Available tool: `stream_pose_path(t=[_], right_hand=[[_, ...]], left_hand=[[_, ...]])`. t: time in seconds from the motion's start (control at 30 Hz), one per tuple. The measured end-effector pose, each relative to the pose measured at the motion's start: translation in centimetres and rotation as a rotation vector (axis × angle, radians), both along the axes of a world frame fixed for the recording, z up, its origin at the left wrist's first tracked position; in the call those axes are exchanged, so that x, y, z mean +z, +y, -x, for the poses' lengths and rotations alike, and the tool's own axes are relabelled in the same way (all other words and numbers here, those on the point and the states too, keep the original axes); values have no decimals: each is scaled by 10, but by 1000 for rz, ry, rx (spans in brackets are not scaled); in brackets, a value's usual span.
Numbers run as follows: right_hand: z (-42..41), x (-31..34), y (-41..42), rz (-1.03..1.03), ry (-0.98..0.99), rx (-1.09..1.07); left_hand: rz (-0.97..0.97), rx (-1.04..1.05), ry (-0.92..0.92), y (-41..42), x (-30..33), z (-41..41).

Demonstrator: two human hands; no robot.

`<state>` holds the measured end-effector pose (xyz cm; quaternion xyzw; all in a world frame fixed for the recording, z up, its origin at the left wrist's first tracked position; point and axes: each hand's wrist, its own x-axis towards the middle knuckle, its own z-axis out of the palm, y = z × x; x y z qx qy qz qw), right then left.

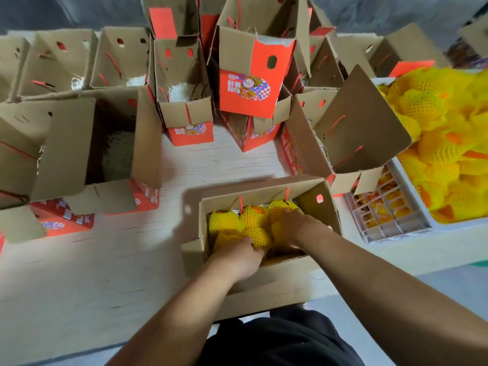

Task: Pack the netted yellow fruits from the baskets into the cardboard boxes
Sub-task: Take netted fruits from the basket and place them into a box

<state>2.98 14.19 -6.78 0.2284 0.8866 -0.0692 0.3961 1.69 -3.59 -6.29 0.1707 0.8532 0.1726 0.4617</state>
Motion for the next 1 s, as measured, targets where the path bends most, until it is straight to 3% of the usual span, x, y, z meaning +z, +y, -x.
stream_pose_path(t=[0.07, 0.27, 0.37, 0.43, 0.6, 0.77, 1.0], right_hand=[[3, 1, 5, 3, 44, 32], [7, 4, 1, 159, -175, 249], [12, 20, 5, 182, -141, 259], [4, 32, 7, 281, 57, 191], [-45, 75, 49, 596, 777, -193], [-84, 108, 130, 510, 1119, -281], [-124, 120, 236, 274, 1427, -325]], left_hand=[[-29, 32, 24, -1, -2, 8], [-69, 26, 86, 5, 1, 19], [-116, 69, 185, 10, 6, 24], [-212, 139, 255, 19, 10, 25], [-697, 367, 238, 88, 37, 10], [-980, 391, 148, 188, 78, -23], [-982, 312, 225, 299, 98, -54]])
